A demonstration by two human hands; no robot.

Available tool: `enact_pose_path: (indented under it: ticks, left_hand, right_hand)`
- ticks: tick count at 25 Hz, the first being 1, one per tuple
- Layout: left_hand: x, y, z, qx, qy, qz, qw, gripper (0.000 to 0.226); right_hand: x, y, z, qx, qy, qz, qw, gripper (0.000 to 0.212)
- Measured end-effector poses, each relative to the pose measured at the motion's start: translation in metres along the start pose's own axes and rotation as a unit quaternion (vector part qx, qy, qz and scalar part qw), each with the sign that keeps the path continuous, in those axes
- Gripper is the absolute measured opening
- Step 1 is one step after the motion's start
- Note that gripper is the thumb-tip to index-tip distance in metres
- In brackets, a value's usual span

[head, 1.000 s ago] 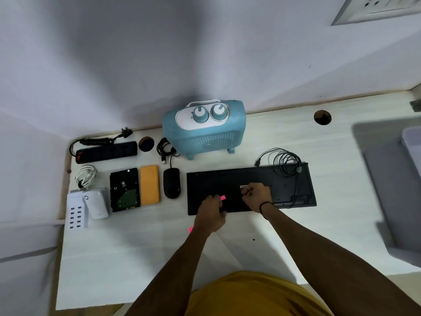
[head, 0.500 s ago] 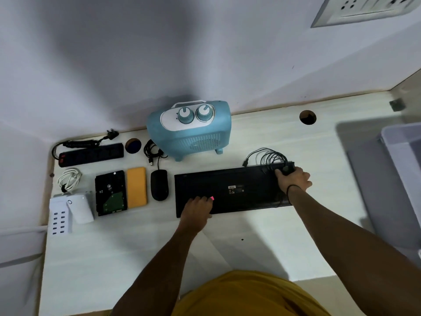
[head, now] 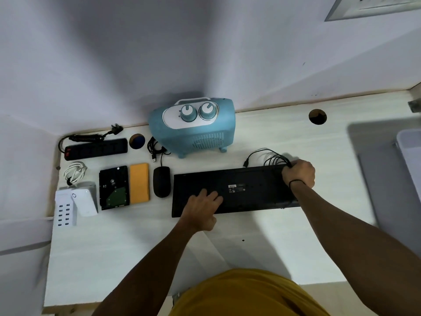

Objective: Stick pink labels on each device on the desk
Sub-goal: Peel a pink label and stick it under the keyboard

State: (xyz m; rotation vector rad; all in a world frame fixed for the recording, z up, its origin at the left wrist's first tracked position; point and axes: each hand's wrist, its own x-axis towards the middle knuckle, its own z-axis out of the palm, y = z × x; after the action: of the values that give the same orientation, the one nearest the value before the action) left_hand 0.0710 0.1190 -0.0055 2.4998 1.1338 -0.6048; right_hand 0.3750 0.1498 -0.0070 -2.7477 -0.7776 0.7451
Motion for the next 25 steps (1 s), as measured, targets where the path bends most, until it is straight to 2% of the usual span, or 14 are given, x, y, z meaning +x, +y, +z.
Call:
enact_pose_path:
  ticks: [2,5,7,11,14,17,19,21,25]
  left_hand:
    - [-0.004,-0.001,-0.01,-0.019,0.061,-0.01,0.998,0.058]
    - [-0.004,-0.003,-0.029,-0.145,0.164,-0.005,0.976,0.038]
    - [-0.001,-0.009,-0.047,-0.226,0.173,-0.006,0.959,0.018]
    - [0.02,-0.043,-0.08,-0.309,0.099,-0.043,0.945,0.011]
    - [0.043,-0.063,-0.096,-0.337,0.059,-0.042,0.939,0.006]
    - [0.07,-0.073,-0.101,-0.302,0.012,-0.092,0.949,0.014]
    - [0.083,-0.075,-0.095,-0.258,-0.007,-0.125,0.958,0.028]
    - [0.09,-0.073,-0.085,-0.221,-0.043,-0.15,0.963,0.043]
    - [0.093,-0.068,-0.062,-0.198,-0.099,-0.178,0.959,0.065]
  right_hand:
    - [0.0,-0.012,-0.006,0.055,-0.008,-0.011,0.998,0.026]
    - [0.001,-0.037,-0.012,0.163,0.009,-0.033,0.986,0.019]
    - [0.005,-0.055,-0.014,0.199,0.023,-0.061,0.978,0.014]
    - [0.015,-0.082,-0.015,0.194,0.009,-0.103,0.975,0.018]
    - [0.034,-0.091,-0.01,0.113,-0.067,-0.08,0.988,0.033]
    - [0.052,-0.097,-0.008,-0.015,-0.162,-0.108,0.981,0.045]
    - [0.057,-0.1,-0.005,-0.041,-0.183,-0.125,0.974,0.047]
    - [0.056,-0.099,0.0,-0.057,-0.169,-0.154,0.972,0.046]
    - [0.04,-0.079,0.017,-0.123,-0.068,-0.25,0.958,0.053]
